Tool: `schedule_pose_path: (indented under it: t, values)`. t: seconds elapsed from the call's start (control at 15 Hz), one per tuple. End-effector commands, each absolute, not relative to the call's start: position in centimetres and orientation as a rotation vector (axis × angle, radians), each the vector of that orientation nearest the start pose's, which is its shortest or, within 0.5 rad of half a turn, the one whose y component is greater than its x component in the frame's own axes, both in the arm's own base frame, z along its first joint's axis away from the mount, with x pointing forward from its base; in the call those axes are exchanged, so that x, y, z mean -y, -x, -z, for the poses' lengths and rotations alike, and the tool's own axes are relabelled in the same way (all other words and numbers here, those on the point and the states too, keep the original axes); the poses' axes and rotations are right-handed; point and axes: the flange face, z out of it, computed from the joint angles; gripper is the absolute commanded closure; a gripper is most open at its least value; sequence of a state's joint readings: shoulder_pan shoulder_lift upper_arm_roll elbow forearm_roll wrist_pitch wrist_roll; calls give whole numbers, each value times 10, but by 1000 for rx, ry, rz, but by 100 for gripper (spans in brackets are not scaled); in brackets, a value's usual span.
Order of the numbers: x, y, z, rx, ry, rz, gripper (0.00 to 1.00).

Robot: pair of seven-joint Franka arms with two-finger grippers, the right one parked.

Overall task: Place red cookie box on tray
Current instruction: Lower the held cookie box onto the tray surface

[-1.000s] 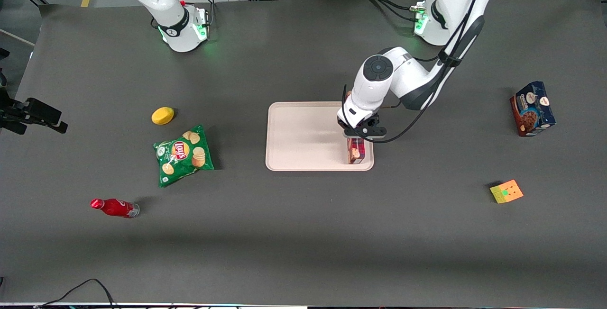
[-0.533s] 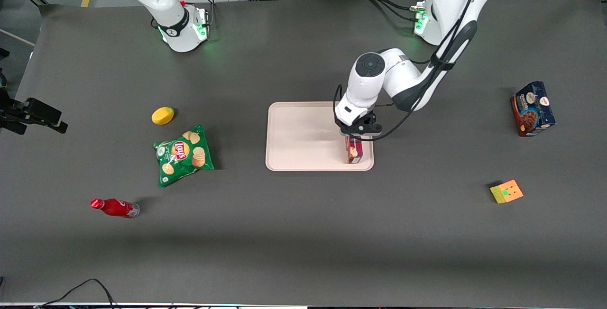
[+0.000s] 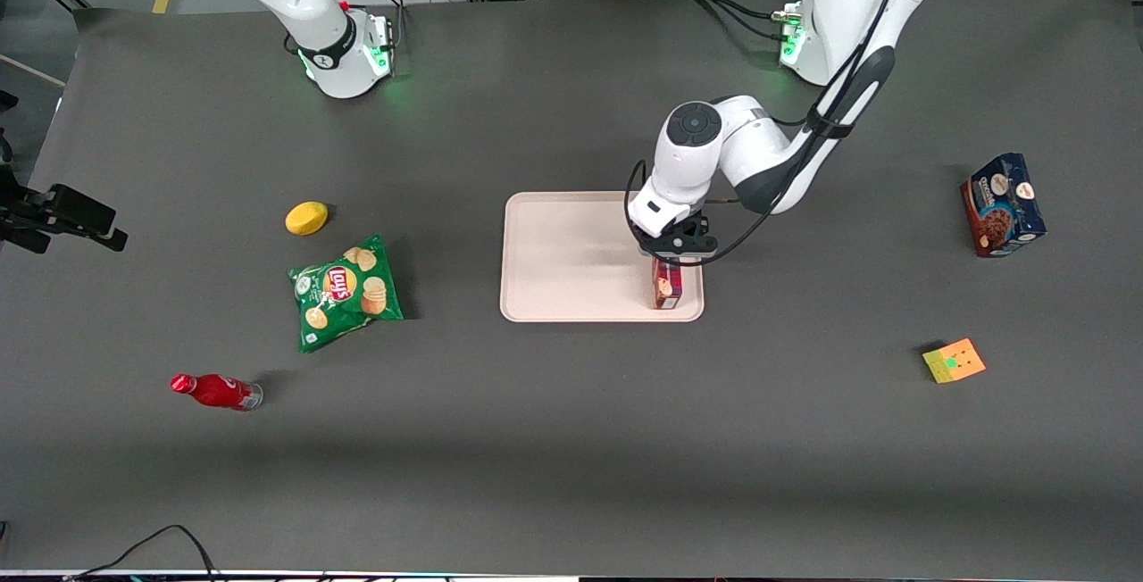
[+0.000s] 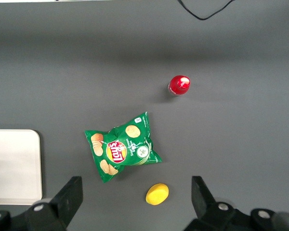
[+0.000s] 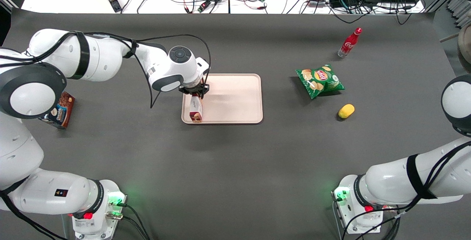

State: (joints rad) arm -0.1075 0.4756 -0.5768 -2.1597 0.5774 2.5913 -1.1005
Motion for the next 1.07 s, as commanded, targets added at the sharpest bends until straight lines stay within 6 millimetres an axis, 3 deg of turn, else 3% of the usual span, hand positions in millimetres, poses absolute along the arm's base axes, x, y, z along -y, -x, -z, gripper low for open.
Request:
schedule_pose_path:
  t: [0.0,0.07,0.47,0.6,0.8,1.0]
  values:
    - [365,-437,-211,2,3160,192,8]
    - [364,-438,-212,0,3159,196,0]
    - [364,-450,-229,1,3164,249,0]
    - [372,-464,-259,30,3161,324,0]
    - [393,-467,-315,10,3066,364,0]
    - [409,-483,-392,-99,2996,248,0]
